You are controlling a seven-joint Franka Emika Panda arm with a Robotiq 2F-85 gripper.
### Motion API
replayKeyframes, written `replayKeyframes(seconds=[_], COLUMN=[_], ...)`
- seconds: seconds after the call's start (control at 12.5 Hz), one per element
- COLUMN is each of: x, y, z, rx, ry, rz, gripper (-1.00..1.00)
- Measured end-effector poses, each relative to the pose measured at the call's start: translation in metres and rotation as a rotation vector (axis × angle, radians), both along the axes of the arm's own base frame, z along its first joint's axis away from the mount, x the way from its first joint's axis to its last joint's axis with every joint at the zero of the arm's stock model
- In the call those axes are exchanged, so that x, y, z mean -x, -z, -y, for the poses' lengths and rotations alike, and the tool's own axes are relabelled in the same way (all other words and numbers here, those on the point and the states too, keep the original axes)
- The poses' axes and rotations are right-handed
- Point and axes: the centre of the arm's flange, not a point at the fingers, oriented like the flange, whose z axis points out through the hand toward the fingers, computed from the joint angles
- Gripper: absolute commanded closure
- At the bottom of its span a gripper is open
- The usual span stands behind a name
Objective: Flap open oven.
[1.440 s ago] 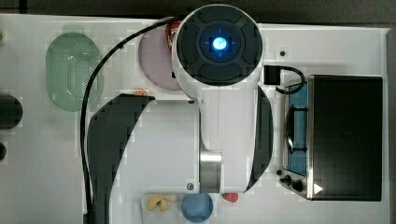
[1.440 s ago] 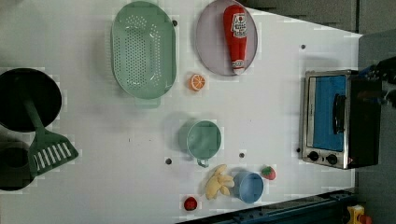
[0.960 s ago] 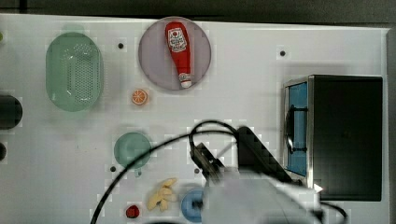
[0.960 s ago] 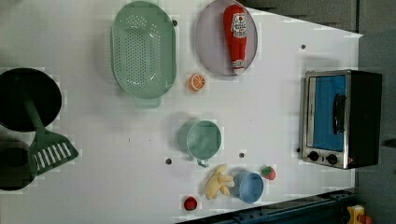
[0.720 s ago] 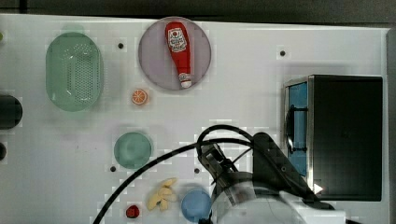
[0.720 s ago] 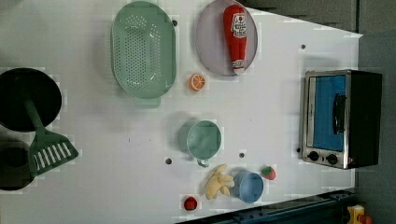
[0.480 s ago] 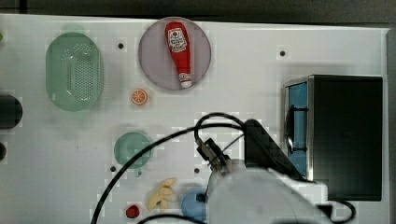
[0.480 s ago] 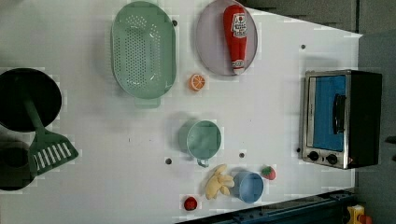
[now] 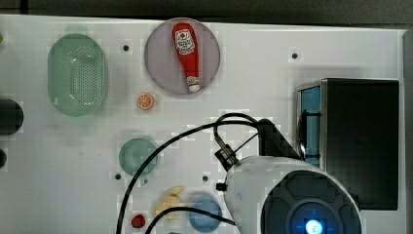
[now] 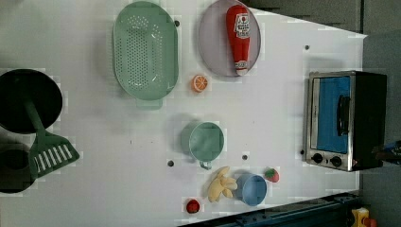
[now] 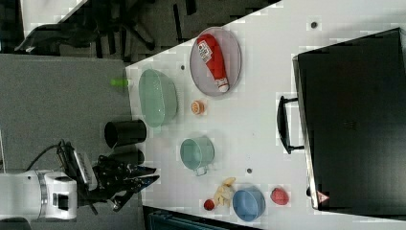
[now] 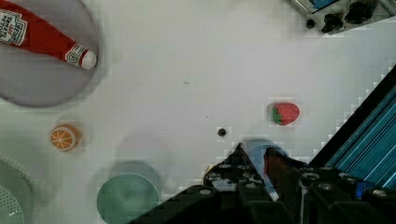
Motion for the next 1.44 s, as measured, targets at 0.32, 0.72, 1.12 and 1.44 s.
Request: replayKeyframes(seconds=[0.32,0.72,1.12,1.44], x=[-0.011,-0.015,-0.023,-0.039], y=[0.027,0.065,0.114,0.157], z=[0.027,0.107,0.162,0.188], rx=[0.004,0.071,0.110,0.156], ry=[-0.218,-0.447,-0.570,-0.653], rz=[0.064,0.122,0.125,0.112], gripper=[0.65,0.65,0.65,0.65])
